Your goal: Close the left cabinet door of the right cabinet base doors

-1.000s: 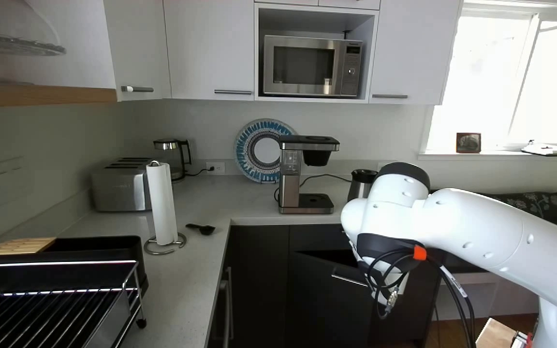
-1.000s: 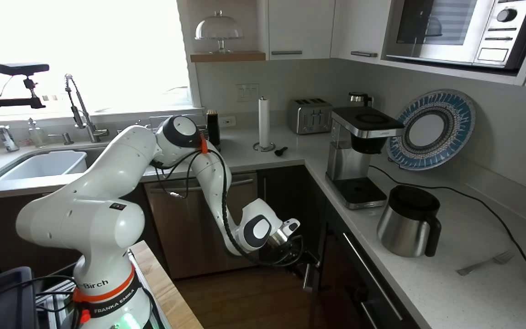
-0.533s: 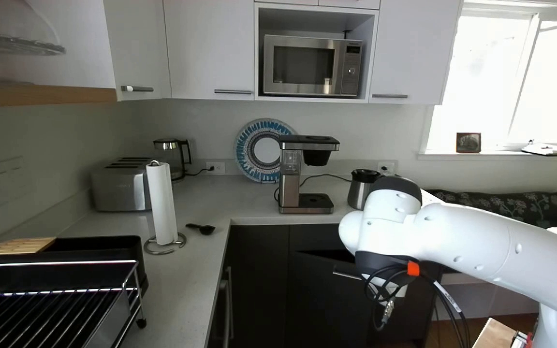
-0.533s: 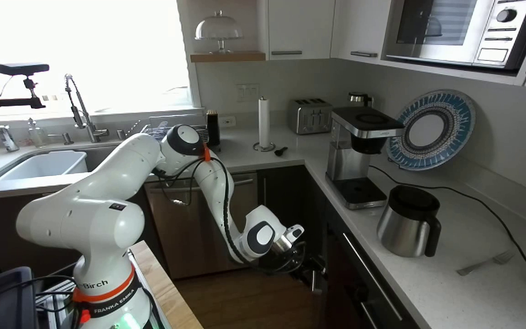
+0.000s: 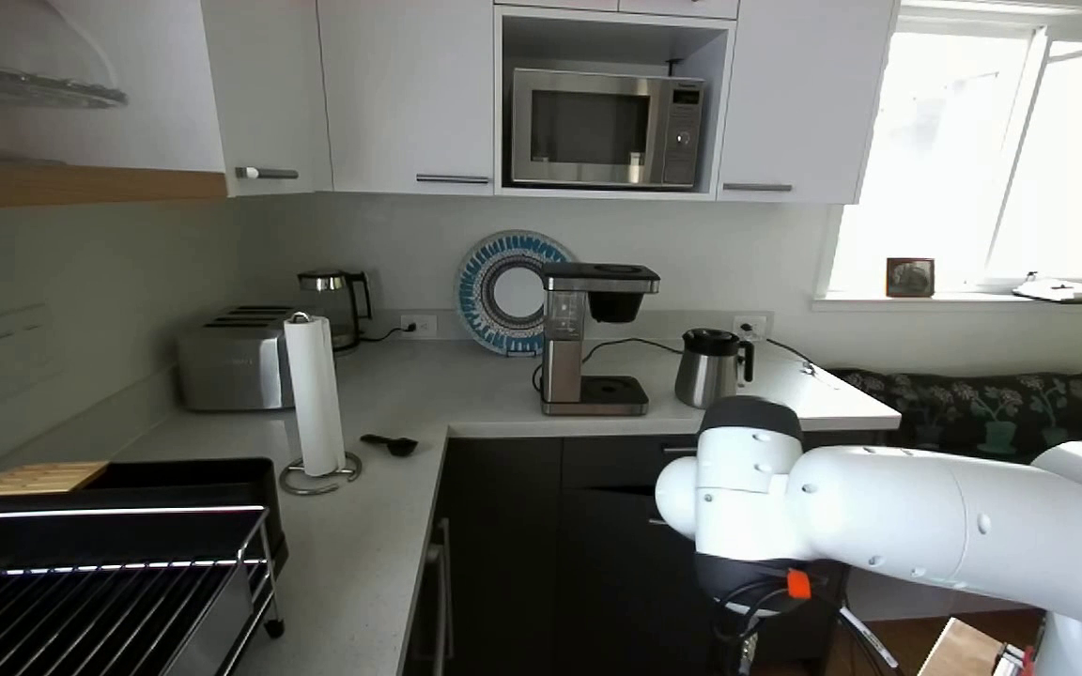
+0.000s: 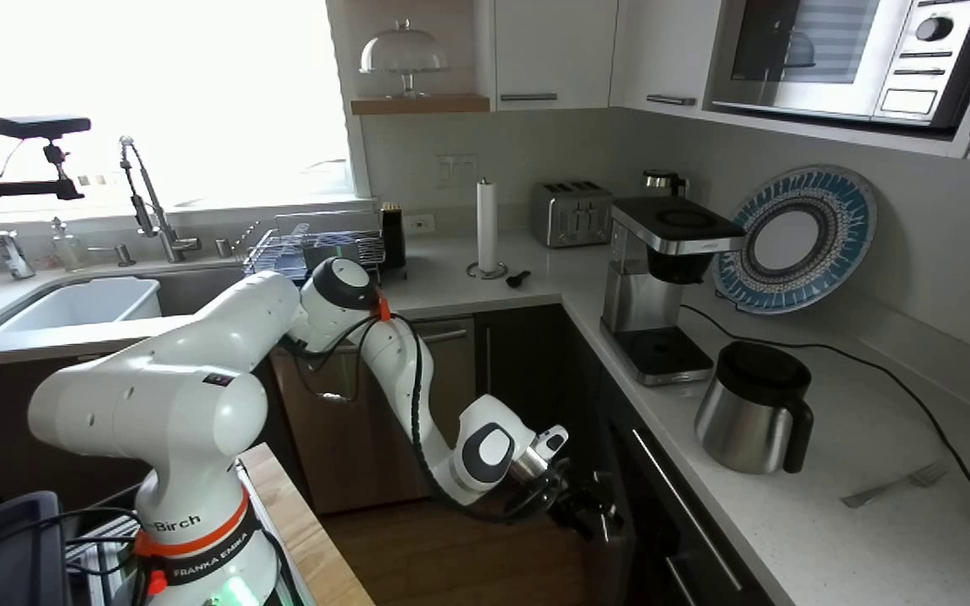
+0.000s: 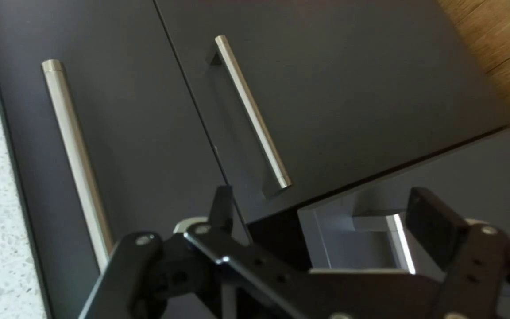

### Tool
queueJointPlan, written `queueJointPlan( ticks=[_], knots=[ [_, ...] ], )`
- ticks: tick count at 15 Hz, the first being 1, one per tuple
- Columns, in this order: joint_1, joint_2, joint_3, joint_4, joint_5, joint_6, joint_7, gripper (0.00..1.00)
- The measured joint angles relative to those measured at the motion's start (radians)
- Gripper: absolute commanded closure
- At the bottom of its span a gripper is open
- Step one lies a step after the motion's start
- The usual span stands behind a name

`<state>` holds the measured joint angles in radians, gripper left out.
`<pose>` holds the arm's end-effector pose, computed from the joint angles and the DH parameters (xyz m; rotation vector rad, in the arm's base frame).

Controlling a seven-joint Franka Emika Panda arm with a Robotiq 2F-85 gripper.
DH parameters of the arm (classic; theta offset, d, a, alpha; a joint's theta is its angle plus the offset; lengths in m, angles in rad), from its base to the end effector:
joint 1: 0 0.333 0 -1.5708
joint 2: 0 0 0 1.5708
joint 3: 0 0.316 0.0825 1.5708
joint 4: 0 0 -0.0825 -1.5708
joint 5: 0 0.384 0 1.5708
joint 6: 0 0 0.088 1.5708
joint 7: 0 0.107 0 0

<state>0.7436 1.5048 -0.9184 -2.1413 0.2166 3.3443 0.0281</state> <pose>0.4992 -0.1866 0.0143 2.1429 0.3138 0.2236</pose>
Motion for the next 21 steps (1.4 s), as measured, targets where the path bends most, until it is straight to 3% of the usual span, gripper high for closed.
queueJointPlan(
  ticks=[5,9,15,21],
  knots=[
    [-0.006,-0.054,0.002,-0.003,-0.007,-0.059,0.020,0.00],
    [-0.054,-0.211,0.051,-0.022,-0.052,-0.091,0.017,0.00],
    [-0.199,-0.469,0.150,-0.043,-0.110,-0.165,0.010,0.00],
    [-0.374,-0.693,0.306,-0.048,-0.141,-0.327,0.010,0.00]
  ],
)
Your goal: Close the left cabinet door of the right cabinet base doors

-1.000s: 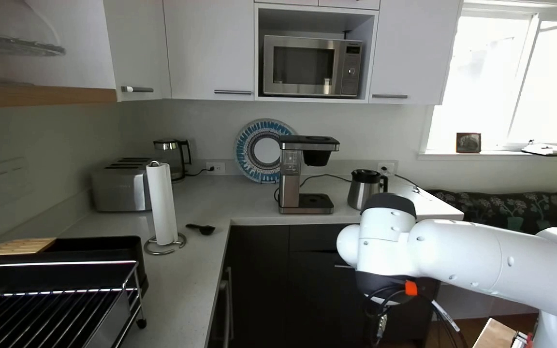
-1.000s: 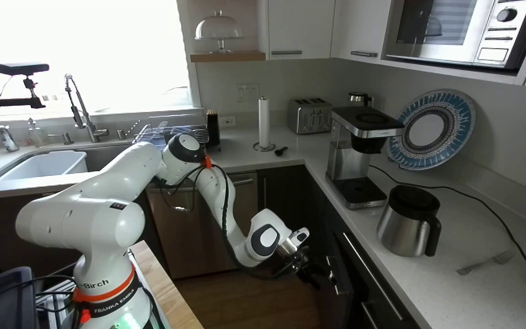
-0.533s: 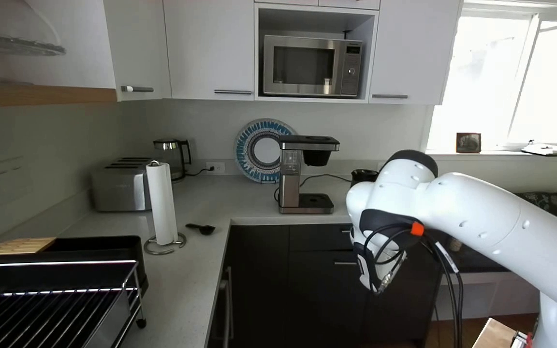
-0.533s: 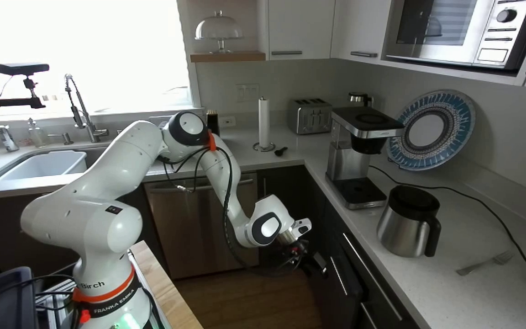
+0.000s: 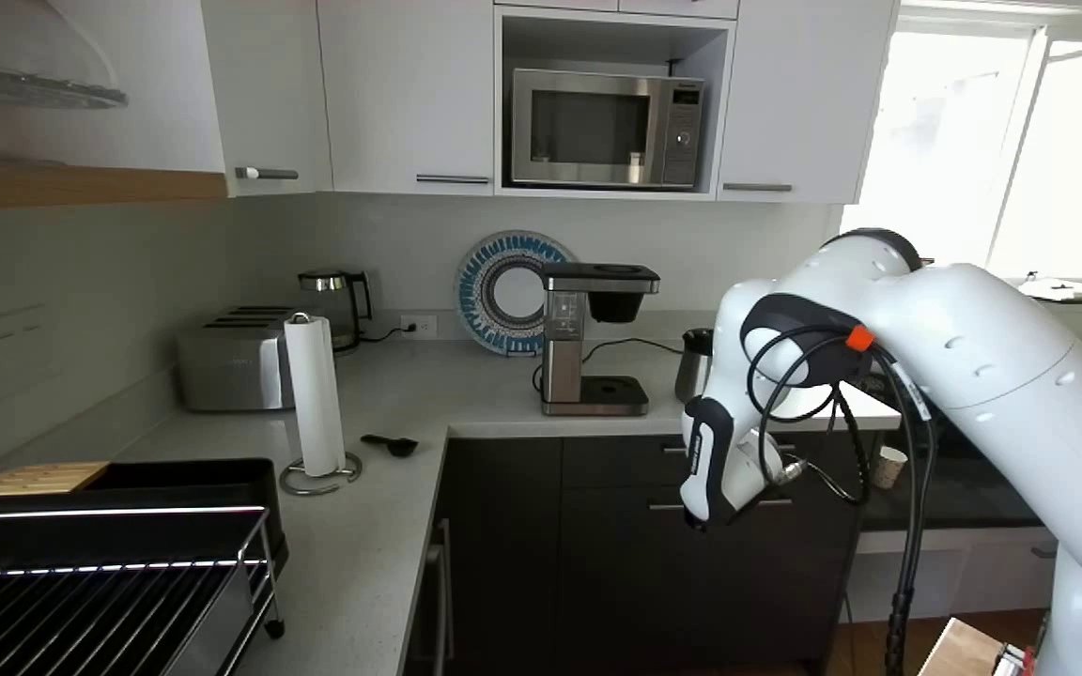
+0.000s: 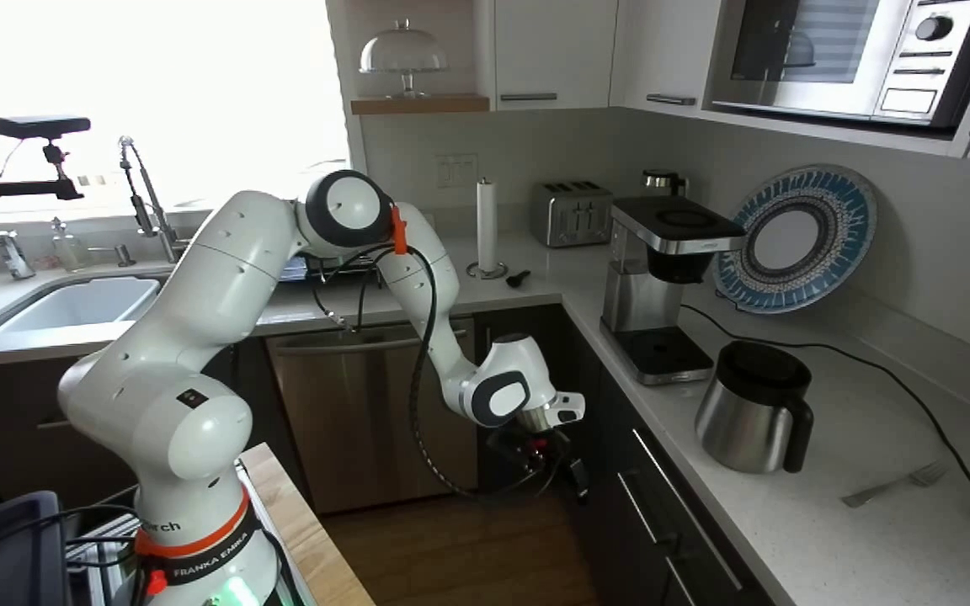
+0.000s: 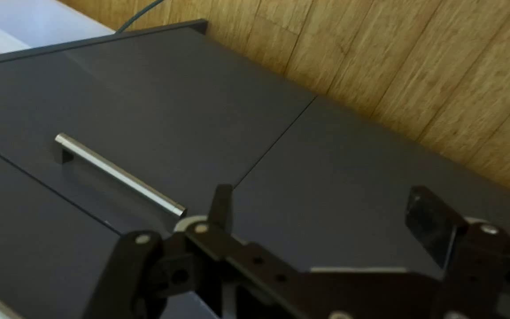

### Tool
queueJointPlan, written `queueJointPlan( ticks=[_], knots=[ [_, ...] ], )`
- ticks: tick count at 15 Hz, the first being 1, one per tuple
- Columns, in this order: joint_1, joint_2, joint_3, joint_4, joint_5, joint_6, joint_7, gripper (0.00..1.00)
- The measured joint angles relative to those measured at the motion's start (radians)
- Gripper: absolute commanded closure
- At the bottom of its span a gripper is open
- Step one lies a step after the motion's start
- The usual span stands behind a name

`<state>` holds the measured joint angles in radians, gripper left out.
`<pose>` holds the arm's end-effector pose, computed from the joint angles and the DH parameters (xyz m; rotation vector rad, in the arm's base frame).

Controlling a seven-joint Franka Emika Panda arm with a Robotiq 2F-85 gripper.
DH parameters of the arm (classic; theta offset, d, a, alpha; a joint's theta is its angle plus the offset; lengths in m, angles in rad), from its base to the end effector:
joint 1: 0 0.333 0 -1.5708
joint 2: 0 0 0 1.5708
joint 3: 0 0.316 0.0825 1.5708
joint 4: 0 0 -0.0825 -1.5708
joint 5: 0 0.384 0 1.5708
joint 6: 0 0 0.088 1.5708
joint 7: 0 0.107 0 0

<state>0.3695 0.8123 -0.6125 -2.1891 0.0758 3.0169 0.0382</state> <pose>0.5289 -0.1585 0.0952 2.7085 -0.2284 0.1668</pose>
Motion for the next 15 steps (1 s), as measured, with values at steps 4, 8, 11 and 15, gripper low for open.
queueJointPlan(
  ticks=[4,8,11,15],
  knots=[
    [-0.105,-0.156,0.137,-0.022,-0.005,-0.145,0.015,0.00],
    [-0.177,-0.298,0.242,-0.072,-0.027,-0.208,0.028,0.00],
    [-0.206,-0.396,0.285,-0.128,-0.077,-0.208,0.029,0.00],
    [-0.216,-0.523,0.292,-0.212,-0.209,-0.209,0.028,0.00]
  ],
)
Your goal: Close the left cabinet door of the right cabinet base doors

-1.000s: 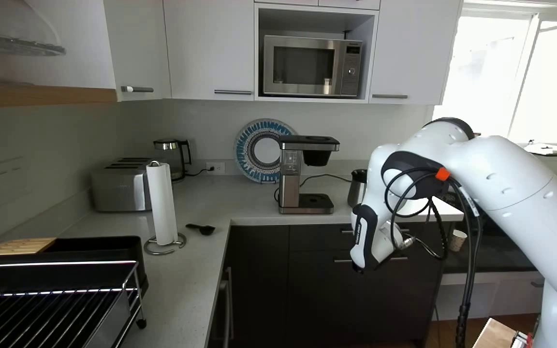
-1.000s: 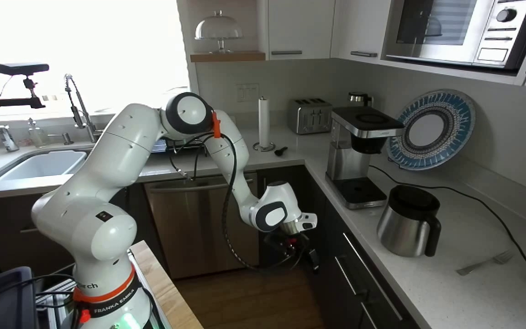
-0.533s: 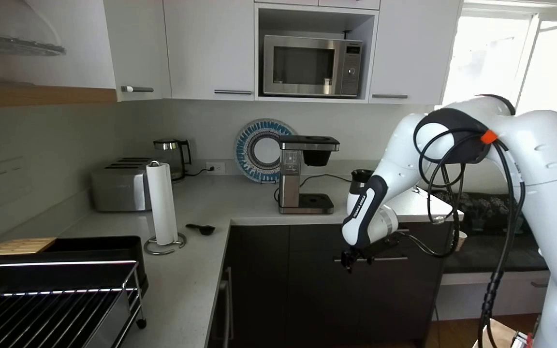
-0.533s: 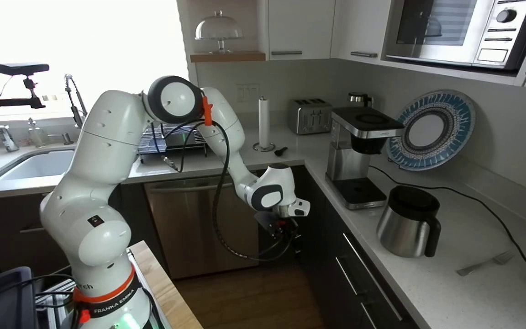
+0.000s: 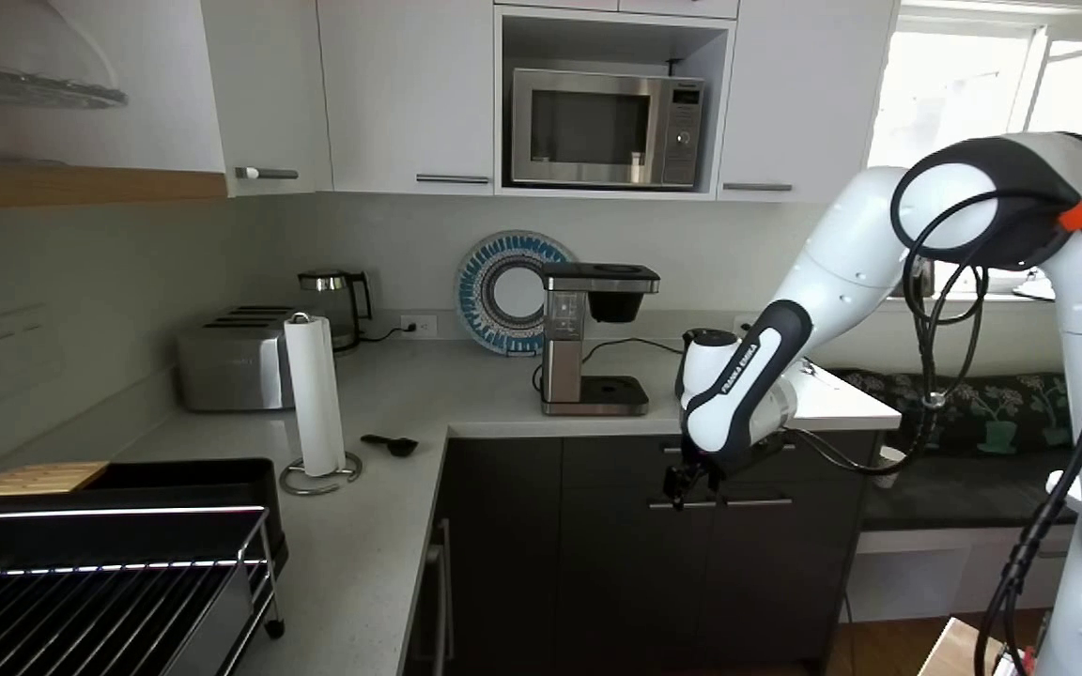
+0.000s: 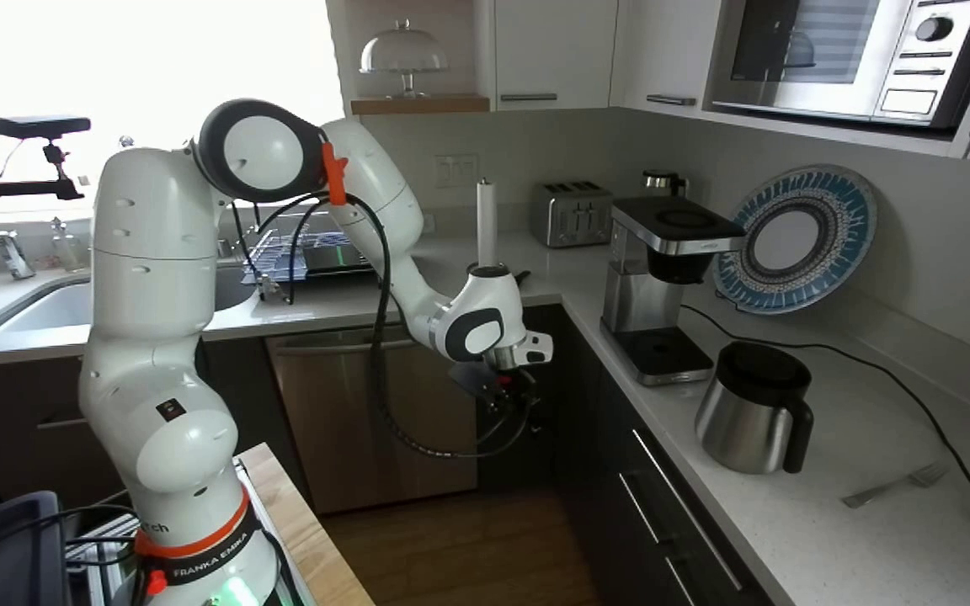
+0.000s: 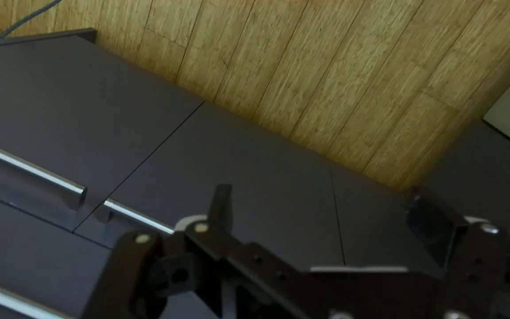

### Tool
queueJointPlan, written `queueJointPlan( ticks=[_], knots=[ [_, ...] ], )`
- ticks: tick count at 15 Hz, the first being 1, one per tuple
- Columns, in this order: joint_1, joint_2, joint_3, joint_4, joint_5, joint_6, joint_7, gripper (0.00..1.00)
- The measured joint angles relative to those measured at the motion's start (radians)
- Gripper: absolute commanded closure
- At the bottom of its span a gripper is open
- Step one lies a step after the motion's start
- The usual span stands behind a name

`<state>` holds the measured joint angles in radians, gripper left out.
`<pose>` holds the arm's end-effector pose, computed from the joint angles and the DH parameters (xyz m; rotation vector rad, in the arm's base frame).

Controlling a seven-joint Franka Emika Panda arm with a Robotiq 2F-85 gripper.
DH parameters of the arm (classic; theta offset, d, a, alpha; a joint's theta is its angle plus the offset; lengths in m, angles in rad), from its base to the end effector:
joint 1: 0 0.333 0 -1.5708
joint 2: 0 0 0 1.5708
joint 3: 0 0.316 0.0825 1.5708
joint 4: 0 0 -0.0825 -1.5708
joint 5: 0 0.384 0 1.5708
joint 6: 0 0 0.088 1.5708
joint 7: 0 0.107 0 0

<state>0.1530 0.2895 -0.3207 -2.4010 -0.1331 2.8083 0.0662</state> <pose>0.5054 -0.0835 0.2136 2.9861 -0.1381 0.1792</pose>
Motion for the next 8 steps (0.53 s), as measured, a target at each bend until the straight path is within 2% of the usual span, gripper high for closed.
queueJointPlan(
  ticks=[2,5,8],
  knots=[
    [-0.020,-0.064,0.017,-0.035,-0.045,-0.001,-0.014,0.00],
    [-0.083,-0.155,0.079,-0.077,-0.044,-0.003,-0.084,0.00],
    [-0.114,-0.172,0.108,-0.080,-0.046,-0.003,-0.090,0.00]
  ],
)
